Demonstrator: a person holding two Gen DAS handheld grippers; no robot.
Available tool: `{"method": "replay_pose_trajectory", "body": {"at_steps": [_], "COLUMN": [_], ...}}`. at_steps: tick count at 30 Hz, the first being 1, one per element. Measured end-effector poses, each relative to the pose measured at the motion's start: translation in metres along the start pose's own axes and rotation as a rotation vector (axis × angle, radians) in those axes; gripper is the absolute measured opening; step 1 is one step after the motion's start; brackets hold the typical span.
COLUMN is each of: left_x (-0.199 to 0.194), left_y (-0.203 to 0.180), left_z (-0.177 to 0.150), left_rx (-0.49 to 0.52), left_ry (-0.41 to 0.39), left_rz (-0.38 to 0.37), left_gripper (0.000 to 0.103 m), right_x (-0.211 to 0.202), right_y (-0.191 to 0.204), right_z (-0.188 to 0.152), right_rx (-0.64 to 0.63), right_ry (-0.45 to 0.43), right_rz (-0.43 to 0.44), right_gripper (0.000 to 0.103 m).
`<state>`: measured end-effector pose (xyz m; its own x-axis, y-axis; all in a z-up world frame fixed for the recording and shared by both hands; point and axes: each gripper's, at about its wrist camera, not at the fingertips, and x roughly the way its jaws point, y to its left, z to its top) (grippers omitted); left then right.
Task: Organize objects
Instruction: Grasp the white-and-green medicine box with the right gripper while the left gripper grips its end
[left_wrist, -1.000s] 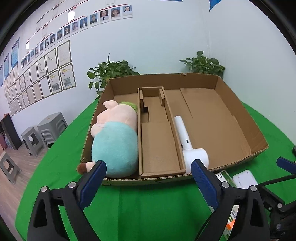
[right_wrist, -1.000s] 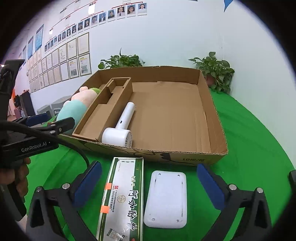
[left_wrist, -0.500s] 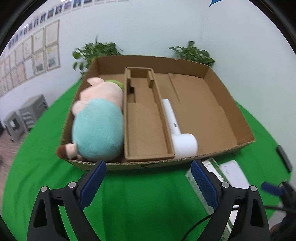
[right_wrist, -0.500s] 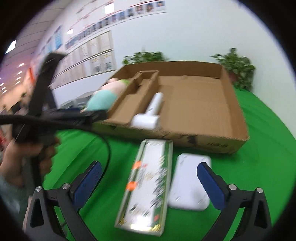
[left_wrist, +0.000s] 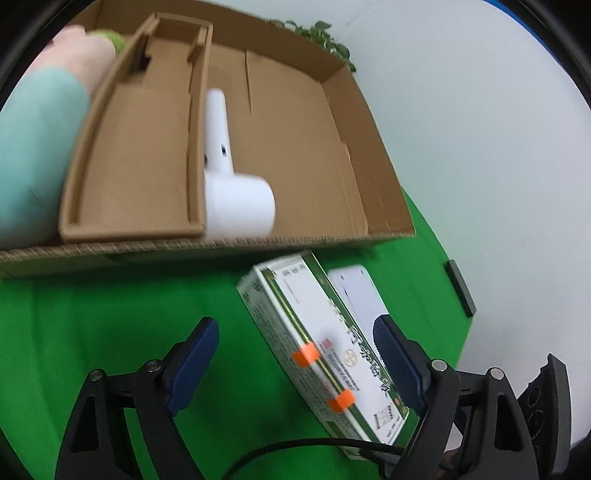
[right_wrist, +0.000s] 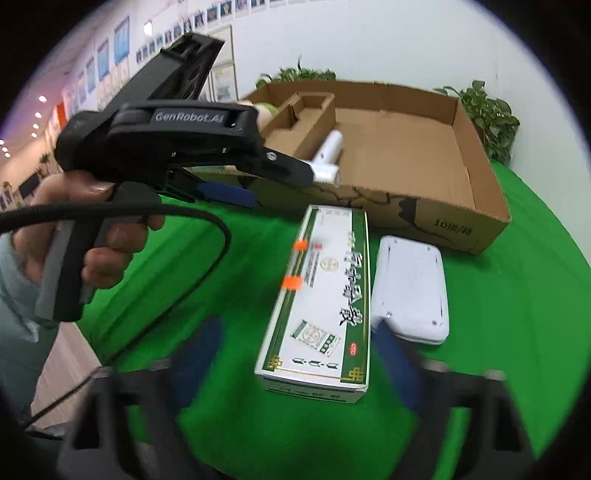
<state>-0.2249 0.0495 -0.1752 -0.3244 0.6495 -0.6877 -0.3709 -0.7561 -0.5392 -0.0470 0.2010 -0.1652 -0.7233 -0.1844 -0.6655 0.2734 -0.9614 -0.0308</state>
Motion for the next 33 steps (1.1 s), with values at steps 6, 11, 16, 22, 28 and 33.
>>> {"method": "replay_pose_trajectory", "body": {"at_steps": [6, 11, 16, 22, 28, 33], "left_x": [0.02, 0.025, 0.028, 0.027, 0.018, 0.007], "left_y": [-0.004, -0.013, -0.012, -0.013, -0.017, -0.017], "left_z": [-0.014, -0.036, -0.038, -0.039, -0.055, -0.075], "left_rx": [-0.027, -0.033, -0.049, -0.057, -0.083, -0.13], "left_ry": [0.075, 0.114, 0.115, 0.118, 0.123, 0.119], "left_rz": [-0.068, -0.105, -0.116, -0.13, -0.16, -0.185], "left_gripper": [0.075, 0.075, 0.075, 0.073, 0.072, 0.072], "right_x": [-0.005, -0.011, -0.003, 0.014, 0.003, -0.023], "right_y": [-0.005, -0.002, -0.005, -0.005, -0.001, -0.003], "right_z": [0.0, -0.005, -0.009, -0.007, -0.012, -0.027], "right_rx": [0.066, 0.06, 0.075, 0.08, 0.07, 0.173], "right_ry": [0.009, 0.014, 0.024, 0.091, 0.107, 0.117], "right_rz": [-0.013, 0.024, 0.013, 0.022, 0.06, 0.132], "right_gripper": [0.03, 0.058, 0.086, 0.068, 0.062, 0.063]}}
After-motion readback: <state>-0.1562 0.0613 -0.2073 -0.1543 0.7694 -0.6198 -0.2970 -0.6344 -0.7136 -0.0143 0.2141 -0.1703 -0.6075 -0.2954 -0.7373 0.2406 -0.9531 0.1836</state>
